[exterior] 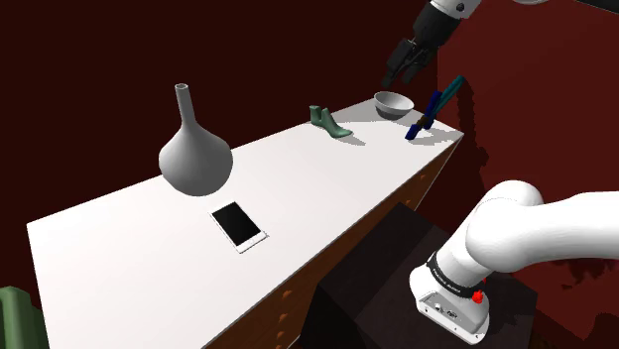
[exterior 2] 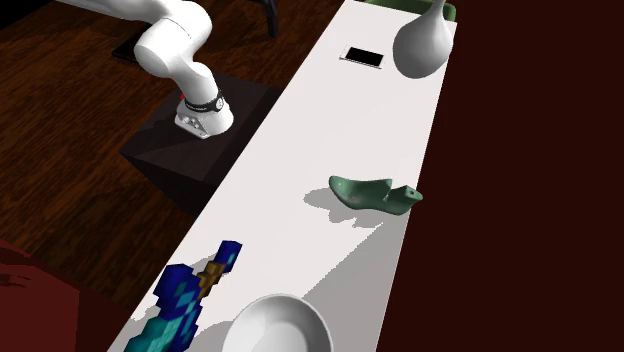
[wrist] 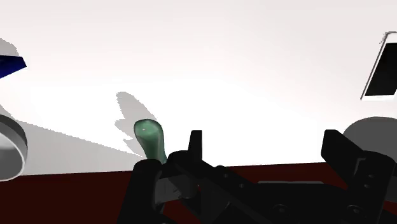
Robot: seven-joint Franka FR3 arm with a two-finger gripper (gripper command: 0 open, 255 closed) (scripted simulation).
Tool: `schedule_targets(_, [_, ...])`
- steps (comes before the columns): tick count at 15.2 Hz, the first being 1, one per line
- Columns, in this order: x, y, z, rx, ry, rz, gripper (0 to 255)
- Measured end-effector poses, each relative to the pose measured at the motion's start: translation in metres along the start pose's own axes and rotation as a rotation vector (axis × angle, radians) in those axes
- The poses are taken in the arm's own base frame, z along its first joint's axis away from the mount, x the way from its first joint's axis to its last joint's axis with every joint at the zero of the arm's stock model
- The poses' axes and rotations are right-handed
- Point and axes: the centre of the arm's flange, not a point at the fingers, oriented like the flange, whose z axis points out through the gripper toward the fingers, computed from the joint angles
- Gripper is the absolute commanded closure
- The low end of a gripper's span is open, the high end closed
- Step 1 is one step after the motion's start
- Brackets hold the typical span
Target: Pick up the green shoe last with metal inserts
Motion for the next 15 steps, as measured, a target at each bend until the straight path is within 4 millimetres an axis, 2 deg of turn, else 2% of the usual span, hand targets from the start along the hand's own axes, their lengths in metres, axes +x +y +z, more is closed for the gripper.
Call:
schedule_targets(3, [0.012, 0.003, 0.009, -0.011, -0.009, 0.001, 0])
schedule_targets(15, [0.120, 0.038, 0.121, -0.112, -0.092, 0.007, 0])
